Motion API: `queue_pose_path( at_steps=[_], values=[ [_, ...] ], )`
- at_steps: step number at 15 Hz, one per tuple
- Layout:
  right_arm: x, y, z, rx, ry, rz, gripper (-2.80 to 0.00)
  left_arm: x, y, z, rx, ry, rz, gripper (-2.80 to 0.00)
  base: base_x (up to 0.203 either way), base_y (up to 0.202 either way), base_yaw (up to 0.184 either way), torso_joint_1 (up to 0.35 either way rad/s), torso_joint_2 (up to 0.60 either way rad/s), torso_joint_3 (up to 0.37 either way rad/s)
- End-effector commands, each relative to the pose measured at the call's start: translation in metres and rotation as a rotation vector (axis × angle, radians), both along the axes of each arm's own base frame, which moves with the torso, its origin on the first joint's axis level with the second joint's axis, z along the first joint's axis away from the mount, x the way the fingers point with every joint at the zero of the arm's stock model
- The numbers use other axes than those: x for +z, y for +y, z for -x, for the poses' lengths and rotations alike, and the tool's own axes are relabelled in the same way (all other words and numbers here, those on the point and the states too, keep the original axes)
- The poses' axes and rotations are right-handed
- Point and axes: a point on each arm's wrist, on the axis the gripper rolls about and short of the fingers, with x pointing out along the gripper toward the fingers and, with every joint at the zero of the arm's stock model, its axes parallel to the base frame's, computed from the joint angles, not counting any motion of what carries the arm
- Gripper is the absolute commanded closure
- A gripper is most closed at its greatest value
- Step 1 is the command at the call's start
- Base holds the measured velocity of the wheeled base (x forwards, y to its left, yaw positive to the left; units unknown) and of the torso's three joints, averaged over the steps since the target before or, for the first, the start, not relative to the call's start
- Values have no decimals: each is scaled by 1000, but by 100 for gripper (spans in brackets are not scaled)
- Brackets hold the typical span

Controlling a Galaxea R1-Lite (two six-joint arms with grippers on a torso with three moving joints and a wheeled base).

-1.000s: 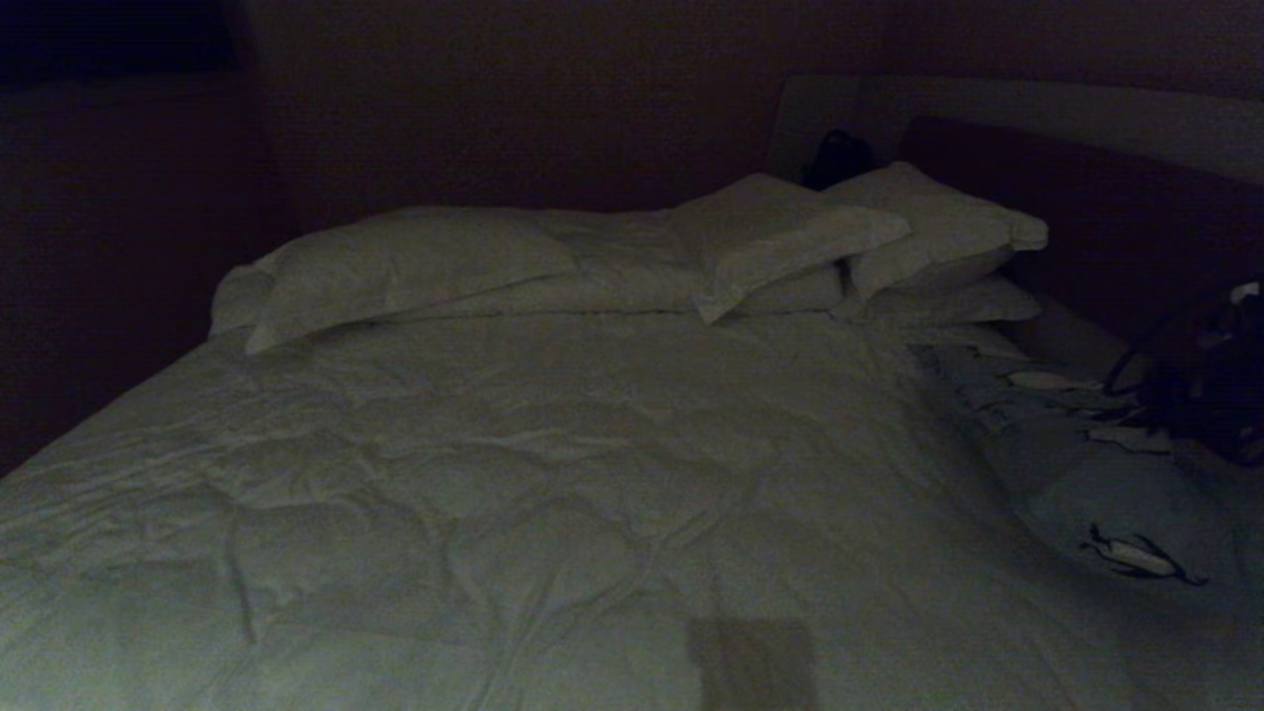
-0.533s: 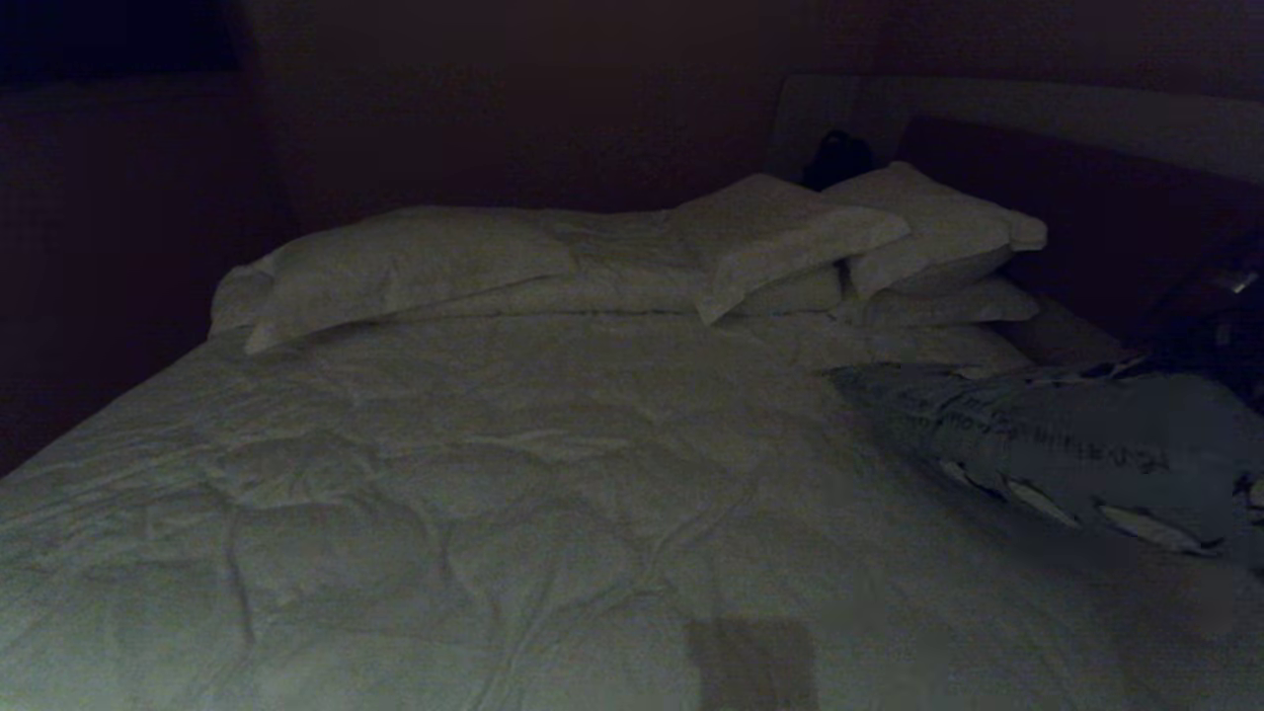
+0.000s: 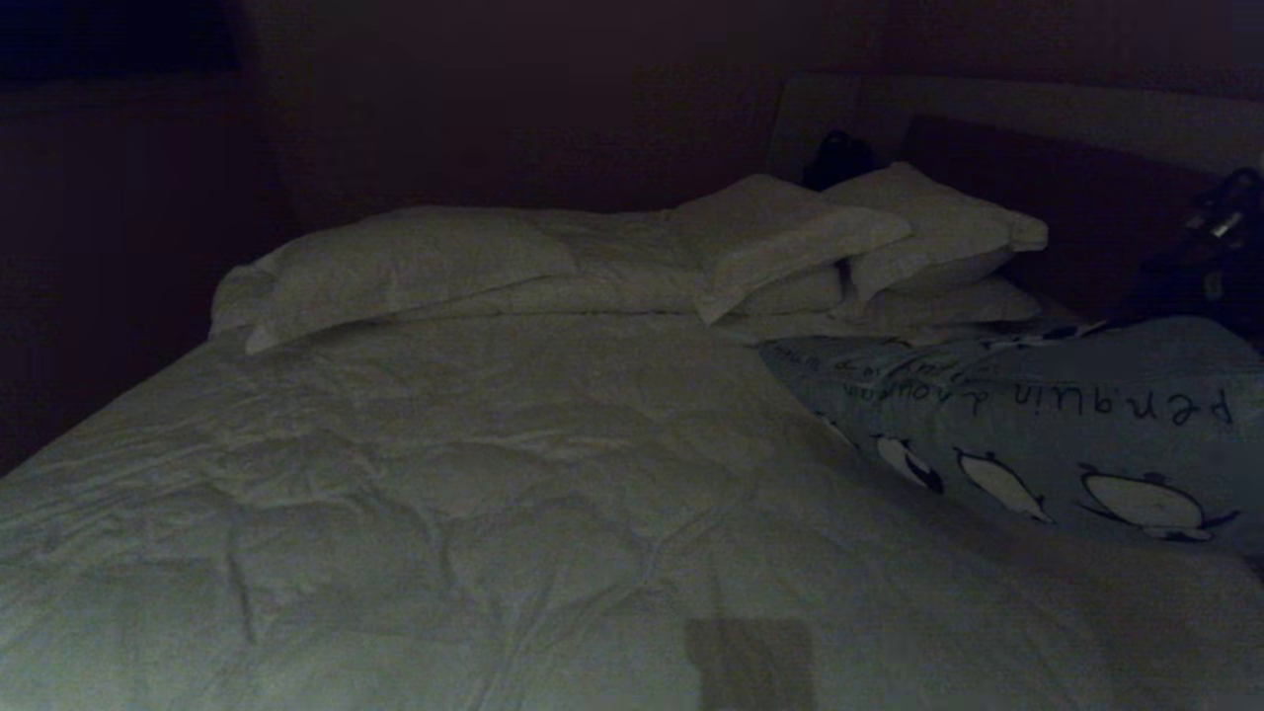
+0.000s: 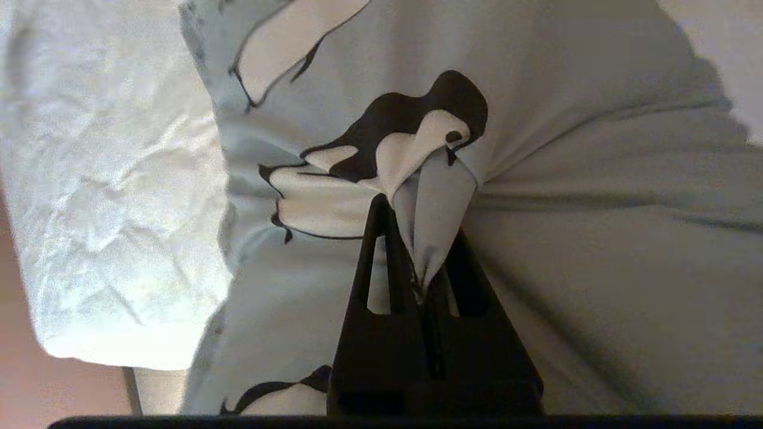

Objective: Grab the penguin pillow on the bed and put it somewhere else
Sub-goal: Pick up the pillow, then move to the foot of the bed

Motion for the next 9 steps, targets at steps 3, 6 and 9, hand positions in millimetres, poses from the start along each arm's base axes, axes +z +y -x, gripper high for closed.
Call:
queue_pose_path(
  at_steps=[3,6,9],
  values=[
    [25,17,20,25,-71,3,0,0,0,0,1,0,1,0,0,0,0,0,0,0],
    [33,24,27,45,-98,8,0,0,0,0,1,1,1,0,0,0,0,0,0,0],
    [31,24,26,39,-87,0,0,0,0,0,0,0,2,0,0,0,0,0,0,0]
  ],
)
